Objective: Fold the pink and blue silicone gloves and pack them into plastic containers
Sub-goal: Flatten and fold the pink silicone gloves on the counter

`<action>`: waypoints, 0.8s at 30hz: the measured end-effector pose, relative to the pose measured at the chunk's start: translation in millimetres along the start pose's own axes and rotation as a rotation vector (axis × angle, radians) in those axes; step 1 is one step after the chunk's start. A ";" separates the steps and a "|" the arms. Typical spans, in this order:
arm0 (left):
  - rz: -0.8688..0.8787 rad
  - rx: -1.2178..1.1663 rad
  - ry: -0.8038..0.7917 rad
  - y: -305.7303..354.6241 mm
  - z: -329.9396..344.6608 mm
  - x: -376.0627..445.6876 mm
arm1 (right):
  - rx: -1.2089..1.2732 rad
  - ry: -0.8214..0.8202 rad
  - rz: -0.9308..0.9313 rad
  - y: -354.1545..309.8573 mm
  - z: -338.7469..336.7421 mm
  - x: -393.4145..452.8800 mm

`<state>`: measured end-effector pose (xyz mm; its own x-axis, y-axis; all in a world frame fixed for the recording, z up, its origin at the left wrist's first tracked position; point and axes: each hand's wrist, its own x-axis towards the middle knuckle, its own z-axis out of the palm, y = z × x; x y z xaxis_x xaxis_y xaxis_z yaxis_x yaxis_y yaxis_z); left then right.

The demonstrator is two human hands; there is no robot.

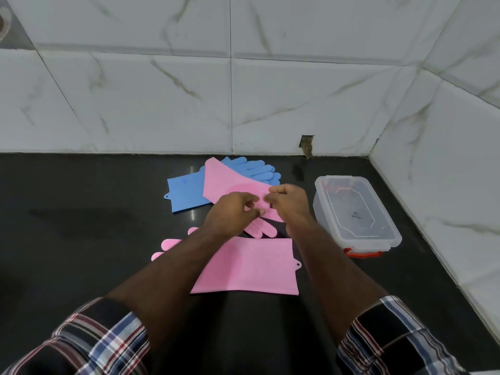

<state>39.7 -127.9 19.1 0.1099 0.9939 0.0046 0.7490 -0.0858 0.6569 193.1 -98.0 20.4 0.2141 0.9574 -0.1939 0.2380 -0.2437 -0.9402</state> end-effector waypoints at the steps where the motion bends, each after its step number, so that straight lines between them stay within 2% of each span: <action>1: -0.004 -0.031 0.026 2.9 -2.2 0.1 | 0.057 -0.043 -0.003 -6.3 2.8 -3.9; 4: -0.027 -0.092 0.174 2.8 -13.5 -0.7 | 0.110 -0.226 -0.022 -21.7 1.2 -13.6; 6: -0.043 -0.085 0.208 -0.9 -22.0 -1.8 | 0.115 -0.291 -0.033 -27.6 -5.1 -16.1; 8: -0.082 -0.157 0.222 -4.9 -30.0 -3.0 | 0.187 -0.191 -0.080 -31.5 -13.1 -12.9; 10: -0.146 -0.330 0.237 -13.1 -39.3 -5.6 | 0.089 -0.050 -0.167 -31.9 -20.9 -7.1; 13: -0.295 -0.543 0.351 -44.2 -54.7 -17.1 | -0.097 -0.039 -0.220 -22.7 -22.4 -6.3; 17: -0.563 -0.360 0.416 -103.0 -67.3 -43.5 | -0.254 -0.136 -0.208 -5.6 -5.7 -18.3; 19: -0.627 -0.288 0.423 -118.2 -70.6 -54.7 | -0.318 -0.179 -0.194 1.6 5.7 -22.0; 24: -0.489 -0.122 0.347 -116.9 -72.1 -56.2 | -0.472 -0.212 -0.173 9.0 27.5 -25.0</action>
<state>-101.2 -168.8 -3.6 -0.4623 0.8824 -0.0872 0.5768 0.3739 0.7263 163.9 -119.8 9.0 -0.0501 0.9880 -0.1459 0.6628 -0.0764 -0.7449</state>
